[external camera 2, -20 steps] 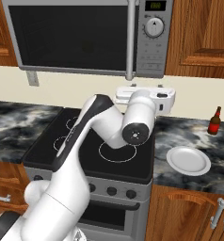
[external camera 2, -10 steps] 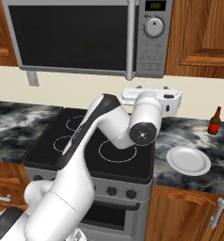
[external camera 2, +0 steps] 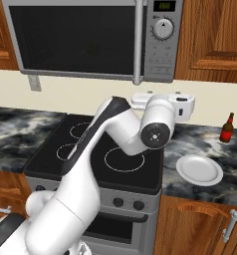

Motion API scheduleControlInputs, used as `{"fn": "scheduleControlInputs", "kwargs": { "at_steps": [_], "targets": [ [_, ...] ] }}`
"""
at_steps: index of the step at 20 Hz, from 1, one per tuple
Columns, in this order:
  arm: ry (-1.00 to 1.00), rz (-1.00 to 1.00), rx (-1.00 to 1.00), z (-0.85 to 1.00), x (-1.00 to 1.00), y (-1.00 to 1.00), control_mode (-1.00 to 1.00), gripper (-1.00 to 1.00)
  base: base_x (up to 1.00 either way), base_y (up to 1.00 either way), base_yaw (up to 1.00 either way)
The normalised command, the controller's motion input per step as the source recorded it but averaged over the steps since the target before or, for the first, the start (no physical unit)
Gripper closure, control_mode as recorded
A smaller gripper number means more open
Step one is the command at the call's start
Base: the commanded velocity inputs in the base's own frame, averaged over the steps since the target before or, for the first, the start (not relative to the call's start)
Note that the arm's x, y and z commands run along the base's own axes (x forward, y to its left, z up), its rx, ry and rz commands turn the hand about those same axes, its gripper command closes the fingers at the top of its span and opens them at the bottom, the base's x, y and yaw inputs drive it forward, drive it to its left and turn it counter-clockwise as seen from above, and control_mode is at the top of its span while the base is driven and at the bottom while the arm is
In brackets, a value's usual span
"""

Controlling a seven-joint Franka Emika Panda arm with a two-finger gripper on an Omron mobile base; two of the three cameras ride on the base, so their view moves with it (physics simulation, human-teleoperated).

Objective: Pick the cheese from the counter and place it in the microwave. Then turn on the microwave.

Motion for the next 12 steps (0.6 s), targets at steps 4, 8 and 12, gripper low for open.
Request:
{"fn": "scheduleControlInputs", "kwargs": {
  "at_steps": [4, 8, 12],
  "targets": [
    [0.01, 0.00, 0.00, 0.00, 0.22, -0.04, -1.00, -1.00, 0.00, 0.00, 0.00],
    [0.00, 0.00, 0.00, 0.00, 0.32, -0.12, -1.00, -1.00, 0.00, 0.00, 0.00],
    [0.00, 0.00, 0.00, 0.00, 0.31, -0.15, -1.00, -1.00, 0.00, 0.00, 0.00]
  ]
}}
